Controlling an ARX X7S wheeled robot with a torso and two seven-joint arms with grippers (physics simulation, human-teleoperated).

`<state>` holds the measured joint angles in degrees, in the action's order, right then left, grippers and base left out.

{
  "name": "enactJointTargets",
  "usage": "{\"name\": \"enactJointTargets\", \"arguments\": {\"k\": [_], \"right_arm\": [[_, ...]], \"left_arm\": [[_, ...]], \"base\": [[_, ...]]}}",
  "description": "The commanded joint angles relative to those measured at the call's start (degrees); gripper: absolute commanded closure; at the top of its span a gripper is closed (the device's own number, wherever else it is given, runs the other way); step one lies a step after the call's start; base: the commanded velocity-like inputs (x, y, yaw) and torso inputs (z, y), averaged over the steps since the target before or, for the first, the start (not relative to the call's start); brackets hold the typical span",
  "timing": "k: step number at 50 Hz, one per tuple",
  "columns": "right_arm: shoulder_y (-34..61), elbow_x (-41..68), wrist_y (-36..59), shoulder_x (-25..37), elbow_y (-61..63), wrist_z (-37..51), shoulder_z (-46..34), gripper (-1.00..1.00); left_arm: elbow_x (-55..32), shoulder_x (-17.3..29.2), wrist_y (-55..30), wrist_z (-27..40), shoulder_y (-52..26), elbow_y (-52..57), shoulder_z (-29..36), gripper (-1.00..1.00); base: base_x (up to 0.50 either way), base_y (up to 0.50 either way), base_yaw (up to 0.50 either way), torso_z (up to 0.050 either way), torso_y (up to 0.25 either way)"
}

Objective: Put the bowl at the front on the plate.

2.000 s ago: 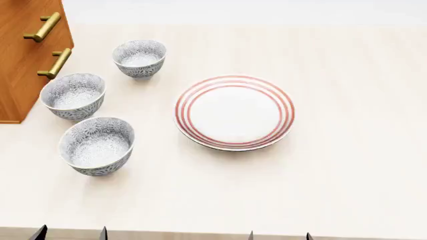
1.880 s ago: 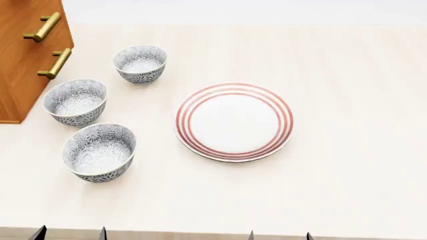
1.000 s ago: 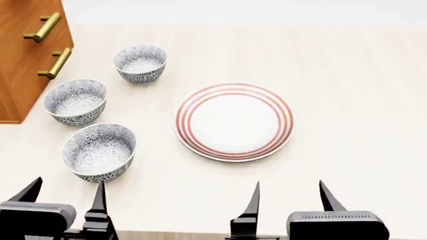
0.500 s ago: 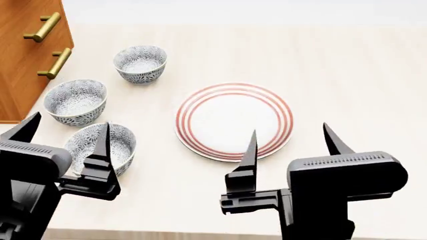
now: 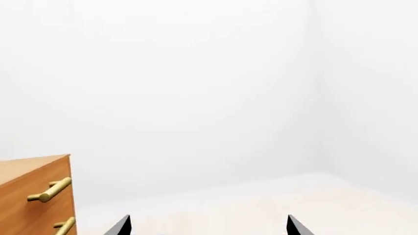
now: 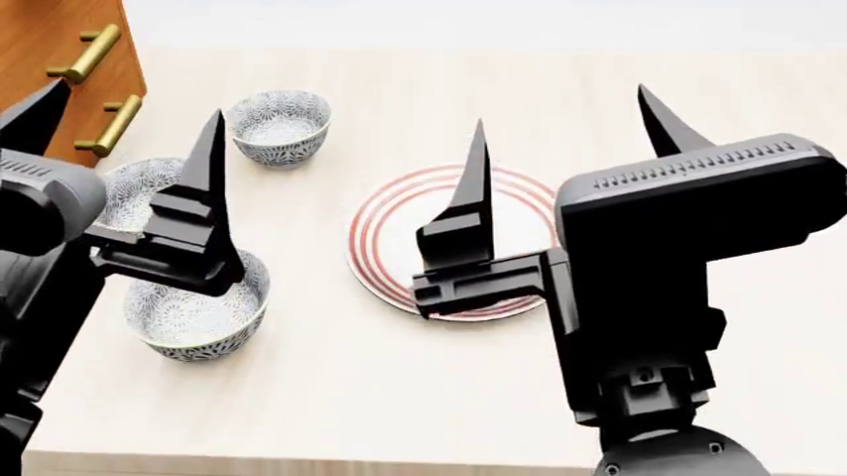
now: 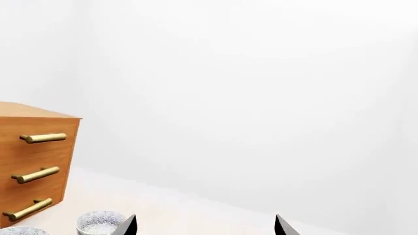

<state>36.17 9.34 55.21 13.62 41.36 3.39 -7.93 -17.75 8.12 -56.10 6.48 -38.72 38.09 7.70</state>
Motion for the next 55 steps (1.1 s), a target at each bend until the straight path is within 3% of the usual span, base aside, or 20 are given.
{"name": "enactJointTargets", "arguments": {"k": [1,34,55], "right_arm": [[6.9,0.9,3.4,0.9,0.5,-1.2,-0.8,-1.0],[15.9,2.0,4.4,2.3,-4.1,-2.8,-1.1,-1.0],[17.0,3.0,5.8,2.6,-3.7,-2.5,-0.5,-1.0]], "left_arm": [[-2.0,-0.9,-4.8,0.8,-6.5,1.4,0.0,-1.0],[-3.5,-2.0,-5.8,2.6,-19.5,-4.2,1.4,-1.0],[-4.3,-1.4,-4.5,3.7,-19.0,-4.8,2.0,-1.0]], "base": [[0.0,0.0,0.0,0.0,0.0],[0.0,0.0,0.0,0.0,0.0],[0.0,0.0,0.0,0.0,0.0]]}}
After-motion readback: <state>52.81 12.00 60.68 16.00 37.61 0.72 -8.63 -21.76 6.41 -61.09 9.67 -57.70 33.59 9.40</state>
